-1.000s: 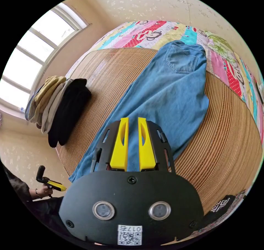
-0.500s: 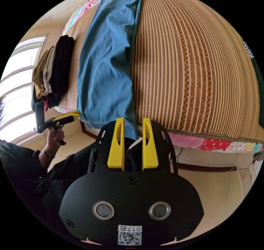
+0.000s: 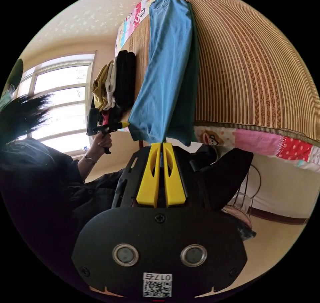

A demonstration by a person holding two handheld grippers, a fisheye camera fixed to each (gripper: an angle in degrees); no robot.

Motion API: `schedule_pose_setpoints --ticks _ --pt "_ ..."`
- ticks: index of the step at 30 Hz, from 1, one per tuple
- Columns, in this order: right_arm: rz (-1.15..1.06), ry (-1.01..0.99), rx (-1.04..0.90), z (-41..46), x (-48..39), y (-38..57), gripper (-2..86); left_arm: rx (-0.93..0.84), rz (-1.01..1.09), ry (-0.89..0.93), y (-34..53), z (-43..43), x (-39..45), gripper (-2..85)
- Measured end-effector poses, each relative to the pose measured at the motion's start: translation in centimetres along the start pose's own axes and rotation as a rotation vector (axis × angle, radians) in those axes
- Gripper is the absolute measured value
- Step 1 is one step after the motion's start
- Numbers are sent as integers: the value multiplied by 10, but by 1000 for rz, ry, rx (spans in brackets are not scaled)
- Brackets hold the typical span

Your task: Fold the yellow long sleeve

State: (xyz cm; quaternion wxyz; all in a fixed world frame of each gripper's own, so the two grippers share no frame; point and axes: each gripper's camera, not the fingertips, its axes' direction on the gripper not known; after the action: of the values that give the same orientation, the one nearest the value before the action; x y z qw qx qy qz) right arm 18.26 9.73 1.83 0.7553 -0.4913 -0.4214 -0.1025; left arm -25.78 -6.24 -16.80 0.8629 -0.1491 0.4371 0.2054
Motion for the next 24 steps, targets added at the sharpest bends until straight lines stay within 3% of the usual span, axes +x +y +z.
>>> schedule_pose_setpoints --ticks 6,10,14,18,24 --pt "36 59 -69 30 40 -11 22 30 -30 -140 23 19 -8 -4" --pt "30 138 -199 43 55 -24 40 70 -111 -97 40 43 -30 13" --pt "-15 190 -65 1 52 -52 72 145 -99 -219 33 23 -18 90" --pt "-65 167 95 -30 60 -106 81 236 -1 -201 -13 8 -5 117" --pt "-29 -113 167 -32 99 -200 94 209 93 -218 -110 32 -1 123"
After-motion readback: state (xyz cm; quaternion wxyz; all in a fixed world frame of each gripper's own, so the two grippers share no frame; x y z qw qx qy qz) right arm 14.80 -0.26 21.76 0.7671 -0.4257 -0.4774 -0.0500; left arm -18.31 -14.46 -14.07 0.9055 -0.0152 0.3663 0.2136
